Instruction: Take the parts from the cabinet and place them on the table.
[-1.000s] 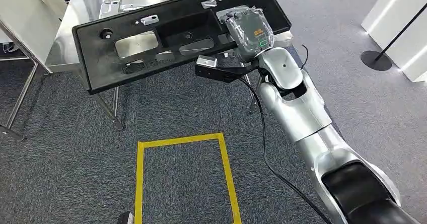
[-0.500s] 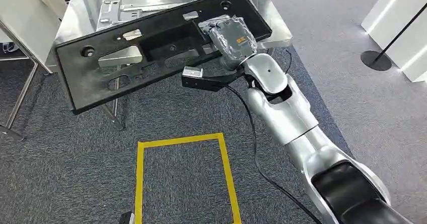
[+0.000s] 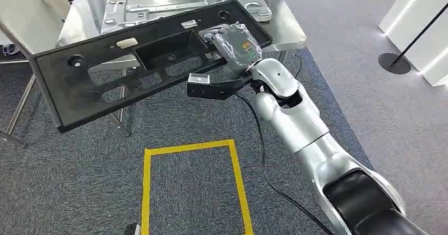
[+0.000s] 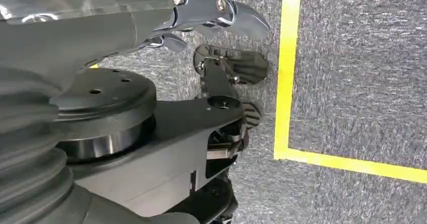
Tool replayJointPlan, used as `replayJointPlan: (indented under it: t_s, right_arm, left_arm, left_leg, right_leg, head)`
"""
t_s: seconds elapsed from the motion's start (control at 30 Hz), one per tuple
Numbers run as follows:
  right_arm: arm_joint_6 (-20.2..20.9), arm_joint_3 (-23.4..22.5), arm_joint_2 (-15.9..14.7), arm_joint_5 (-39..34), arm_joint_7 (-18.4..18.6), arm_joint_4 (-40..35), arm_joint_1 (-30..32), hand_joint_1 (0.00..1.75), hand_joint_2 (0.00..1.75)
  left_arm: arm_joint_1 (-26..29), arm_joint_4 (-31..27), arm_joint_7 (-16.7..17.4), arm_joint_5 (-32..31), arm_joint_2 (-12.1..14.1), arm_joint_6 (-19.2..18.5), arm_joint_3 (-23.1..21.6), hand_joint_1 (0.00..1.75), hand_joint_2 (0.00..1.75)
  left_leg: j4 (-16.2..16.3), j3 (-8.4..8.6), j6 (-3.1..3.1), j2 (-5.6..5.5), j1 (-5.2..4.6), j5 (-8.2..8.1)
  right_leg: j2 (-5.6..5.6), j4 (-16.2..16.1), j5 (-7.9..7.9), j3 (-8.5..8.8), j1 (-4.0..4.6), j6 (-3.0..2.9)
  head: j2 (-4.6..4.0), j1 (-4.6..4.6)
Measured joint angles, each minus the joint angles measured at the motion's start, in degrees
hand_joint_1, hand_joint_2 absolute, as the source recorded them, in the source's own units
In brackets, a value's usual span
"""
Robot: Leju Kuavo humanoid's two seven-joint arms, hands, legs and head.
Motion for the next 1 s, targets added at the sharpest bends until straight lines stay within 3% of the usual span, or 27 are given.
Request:
replayJointPlan:
  t_s: [1.0]
  right_arm:
    - [1.4,-0.2,0.1,-3.9,-1.0,1.2,0.6,1.75,1.75]
  left_arm:
    - [0.1,0.0,0.1,-0.8,0.0,0.5,-0.2,0.0,1.75]
  left_leg:
    - [0.0,0.0,0.0,0.01,0.0,0.0]
  right_leg:
    - [0.0,0.0,0.0,-0.02,0.0,0.0]
  head:
    - [0.02,0.0]
